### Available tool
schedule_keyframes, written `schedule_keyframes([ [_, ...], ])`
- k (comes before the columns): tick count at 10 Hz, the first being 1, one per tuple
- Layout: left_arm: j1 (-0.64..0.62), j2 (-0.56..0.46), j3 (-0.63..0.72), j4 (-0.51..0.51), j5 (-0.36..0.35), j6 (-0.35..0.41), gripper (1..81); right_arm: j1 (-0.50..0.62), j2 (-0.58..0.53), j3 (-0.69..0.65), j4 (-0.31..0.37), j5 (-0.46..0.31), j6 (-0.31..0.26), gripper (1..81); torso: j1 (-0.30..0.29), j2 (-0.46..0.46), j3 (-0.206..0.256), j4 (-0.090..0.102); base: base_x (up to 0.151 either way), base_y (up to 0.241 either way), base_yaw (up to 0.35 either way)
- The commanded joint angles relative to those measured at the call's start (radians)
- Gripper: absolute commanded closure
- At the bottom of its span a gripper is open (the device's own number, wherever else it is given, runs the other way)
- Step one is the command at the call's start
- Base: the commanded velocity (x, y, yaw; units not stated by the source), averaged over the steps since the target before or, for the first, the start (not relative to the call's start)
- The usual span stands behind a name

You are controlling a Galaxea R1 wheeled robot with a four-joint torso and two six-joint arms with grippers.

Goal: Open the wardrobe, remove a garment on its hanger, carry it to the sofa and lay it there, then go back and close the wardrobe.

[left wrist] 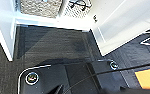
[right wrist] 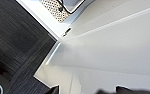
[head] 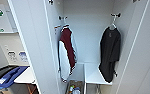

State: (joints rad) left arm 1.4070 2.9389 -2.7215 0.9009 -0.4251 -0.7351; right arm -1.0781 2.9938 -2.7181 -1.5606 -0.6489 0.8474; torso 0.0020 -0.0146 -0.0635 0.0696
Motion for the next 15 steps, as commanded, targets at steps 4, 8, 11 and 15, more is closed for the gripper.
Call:
schedule_keyframes([
  [4, -0.059, 0.0, 0.0, 0.01, 0.016, 0.002, 1.0, -0.075, -0.062, 0.046, 0.266, 0.486, 0.01, 1.0, 0.0, 0.0, 0.0, 0.0, 0.0, 0.0, 0.0],
  [8, -0.036, 0.019, -0.003, 0.006, 0.034, -0.009, 1.0, -0.251, -0.062, 0.048, 0.356, 0.642, 0.012, 1.0, 0.0, 0.0, 0.0, 0.0, 0.0, 0.0, 0.0],
  [11, -0.012, 0.026, -0.003, 0.004, 0.068, -0.01, 1.0, -0.32, -0.037, 0.043, 0.389, 0.664, 0.016, 1.0, 0.0, 0.0, 0.0, 0.0, 0.0, 0.0, 0.0],
  [15, -0.012, 0.069, -0.003, -0.007, 0.259, -0.012, 1.0, -0.382, -0.02, 0.043, 0.725, 0.657, 0.027, 1.0, -0.001, 0.0, 0.001, 0.0, 0.0, 0.0, 0.0],
])
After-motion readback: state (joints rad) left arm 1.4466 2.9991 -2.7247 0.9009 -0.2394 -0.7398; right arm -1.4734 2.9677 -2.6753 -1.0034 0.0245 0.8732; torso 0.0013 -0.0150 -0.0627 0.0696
